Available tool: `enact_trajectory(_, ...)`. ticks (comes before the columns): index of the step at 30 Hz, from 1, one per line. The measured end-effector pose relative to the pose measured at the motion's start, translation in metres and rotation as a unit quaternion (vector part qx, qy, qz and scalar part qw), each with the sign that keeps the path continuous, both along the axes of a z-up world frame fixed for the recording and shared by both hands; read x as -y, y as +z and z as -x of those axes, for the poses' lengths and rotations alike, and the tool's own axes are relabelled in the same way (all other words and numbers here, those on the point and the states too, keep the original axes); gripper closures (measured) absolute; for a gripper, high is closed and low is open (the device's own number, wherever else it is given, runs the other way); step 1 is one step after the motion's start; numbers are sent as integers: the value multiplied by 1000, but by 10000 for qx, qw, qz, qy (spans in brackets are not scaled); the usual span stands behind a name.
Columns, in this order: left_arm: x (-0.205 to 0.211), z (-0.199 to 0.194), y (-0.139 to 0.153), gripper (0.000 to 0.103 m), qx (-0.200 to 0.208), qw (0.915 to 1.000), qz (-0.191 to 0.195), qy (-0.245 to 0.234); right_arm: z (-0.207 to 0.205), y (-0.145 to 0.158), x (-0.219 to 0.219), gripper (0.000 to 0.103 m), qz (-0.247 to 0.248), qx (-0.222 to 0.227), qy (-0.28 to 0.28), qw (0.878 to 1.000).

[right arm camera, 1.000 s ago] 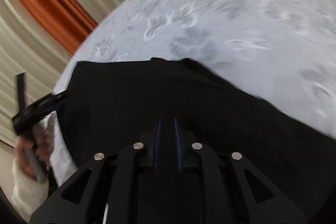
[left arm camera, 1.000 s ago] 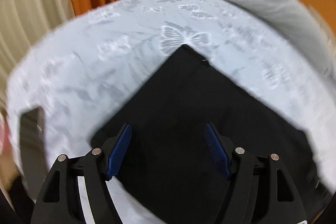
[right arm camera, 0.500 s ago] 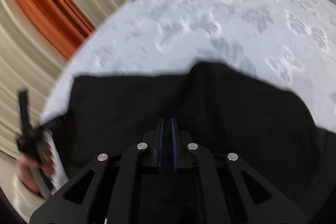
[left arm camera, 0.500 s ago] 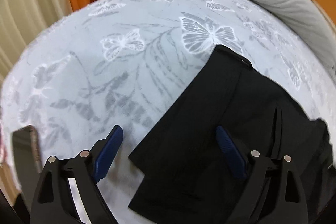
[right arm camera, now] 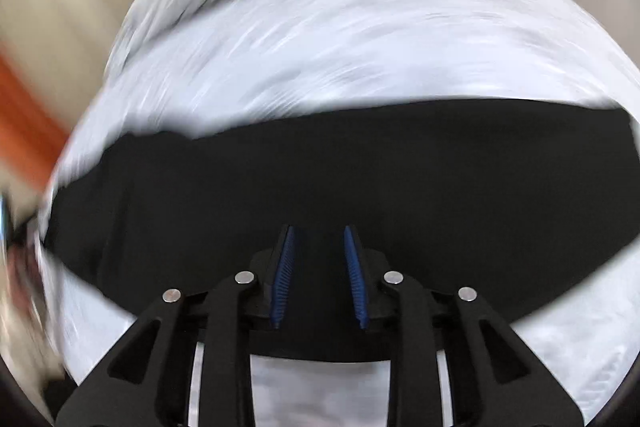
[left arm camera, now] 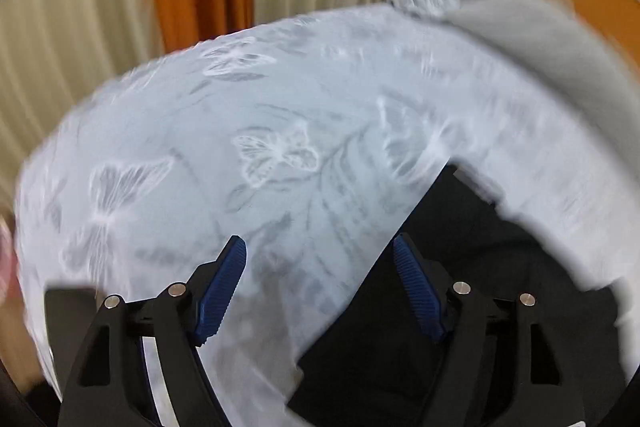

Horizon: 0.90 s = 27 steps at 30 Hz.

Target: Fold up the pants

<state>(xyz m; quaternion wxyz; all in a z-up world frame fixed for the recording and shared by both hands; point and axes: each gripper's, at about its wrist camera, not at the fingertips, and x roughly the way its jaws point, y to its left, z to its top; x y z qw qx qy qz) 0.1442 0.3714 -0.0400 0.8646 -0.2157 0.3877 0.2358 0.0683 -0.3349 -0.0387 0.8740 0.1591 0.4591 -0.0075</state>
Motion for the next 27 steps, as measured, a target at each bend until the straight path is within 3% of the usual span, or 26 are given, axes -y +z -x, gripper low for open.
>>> enact_trajectory(2, 9, 20, 22, 29, 402, 9989, 198, 118, 18, 14, 71, 57, 166, 180, -987, 9948)
enact_trajectory(3, 18, 25, 29, 29, 455, 9987, 197, 73, 32, 19, 110, 55, 268, 219, -1531, 9876)
enact_trajectory(6, 58, 34, 43, 29, 543, 9977, 279, -301, 66, 12, 190, 54, 204, 174, -2377, 9710)
enact_trajectory(10, 128, 39, 55, 27, 723, 9918, 232, -1023, 85, -21, 240, 54, -439, -33, -2612, 9643)
enact_trajectory(12, 165, 38, 57, 22, 793, 9886, 169, -1268, 79, -31, 240, 52, -127, -228, -2404, 9703)
enact_trajectory(14, 189, 33, 55, 22, 805, 9855, 162, -1481, 75, -39, 242, 44, 306, -428, -2419, 9689)
enact_trajectory(15, 204, 27, 53, 22, 796, 9829, 125, -1657, 76, -43, 245, 45, 215, -366, -2403, 9698)
enact_trajectory(16, 216, 24, 51, 22, 774, 9813, 59, -1762, 76, -44, 245, 58, 146, -299, -2398, 9702)
enact_trajectory(17, 228, 20, 48, 22, 723, 9804, -33, -1832, 75, -43, 244, 93, 98, -210, -2332, 9722)
enact_trajectory(19, 239, 14, 40, 22, 640, 9790, -136, -1929, 69, -34, 241, 96, -257, 20, -2147, 9763)
enact_trajectory(21, 246, 8, 34, 22, 550, 9788, -250, -1955, 65, 5, 234, 96, -218, 713, -1991, 9771)
enact_trajectory(22, 246, 7, 31, 22, 520, 9794, -286, -1932, 68, 39, 226, 96, -107, 1235, -1854, 9748)
enact_trajectory(24, 245, 5, 27, 22, 465, 9803, -278, -1901, 72, 72, 221, 96, 94, 1744, -1722, 9694)
enact_trajectory(26, 243, 3, 25, 22, 441, 9807, -214, -1891, 64, 61, 230, 90, 573, 1398, -1884, 9704)
enact_trajectory(27, 242, 0, 23, 22, 404, 9809, -179, -1894, 58, 41, 240, 89, 536, 1029, -2007, 9728)
